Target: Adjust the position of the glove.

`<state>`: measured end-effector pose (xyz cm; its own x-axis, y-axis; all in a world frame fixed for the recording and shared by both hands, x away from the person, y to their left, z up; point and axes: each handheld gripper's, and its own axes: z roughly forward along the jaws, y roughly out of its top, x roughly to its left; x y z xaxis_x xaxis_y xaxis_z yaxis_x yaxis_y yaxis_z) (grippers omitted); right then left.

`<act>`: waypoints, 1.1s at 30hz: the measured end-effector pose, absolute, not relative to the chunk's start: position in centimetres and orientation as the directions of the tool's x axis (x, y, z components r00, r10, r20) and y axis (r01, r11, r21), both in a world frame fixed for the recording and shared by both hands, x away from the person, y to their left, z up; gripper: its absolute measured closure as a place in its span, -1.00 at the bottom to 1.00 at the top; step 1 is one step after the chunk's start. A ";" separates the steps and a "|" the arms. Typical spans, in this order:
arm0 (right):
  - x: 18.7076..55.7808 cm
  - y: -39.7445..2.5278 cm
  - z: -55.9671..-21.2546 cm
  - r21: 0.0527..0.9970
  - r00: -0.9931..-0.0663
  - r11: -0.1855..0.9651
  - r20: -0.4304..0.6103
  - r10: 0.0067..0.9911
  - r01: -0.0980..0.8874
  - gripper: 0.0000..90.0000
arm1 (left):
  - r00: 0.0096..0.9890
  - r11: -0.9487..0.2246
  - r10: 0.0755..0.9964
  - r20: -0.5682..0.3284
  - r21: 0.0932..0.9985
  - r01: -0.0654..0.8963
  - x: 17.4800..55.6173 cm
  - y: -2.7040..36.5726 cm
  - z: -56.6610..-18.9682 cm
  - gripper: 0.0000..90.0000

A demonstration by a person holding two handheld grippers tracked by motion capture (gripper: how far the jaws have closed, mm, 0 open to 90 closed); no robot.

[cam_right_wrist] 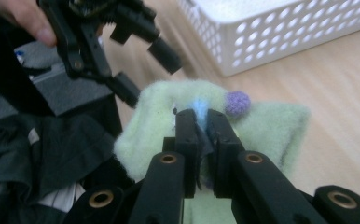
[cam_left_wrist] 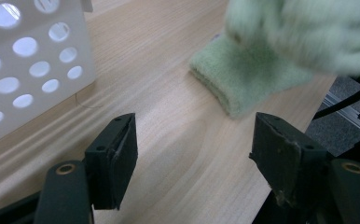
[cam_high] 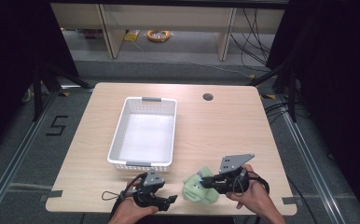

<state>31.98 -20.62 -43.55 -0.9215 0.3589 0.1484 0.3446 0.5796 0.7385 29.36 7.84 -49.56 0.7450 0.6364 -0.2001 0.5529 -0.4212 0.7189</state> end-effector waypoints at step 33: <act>31.6 -23.6 -45.7 0.664 -0.806 0.574 0.077 0.586 0.480 0.50 | 0.804 -0.448 0.545 -0.237 0.728 0.519 28.7 4.7 -48.6 0.04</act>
<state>31.59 -23.56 -45.74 -0.8064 0.5863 0.0770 0.4804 0.5735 0.6635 28.75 4.68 -48.63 0.8039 0.5454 -0.2373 0.5187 -0.4476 0.7285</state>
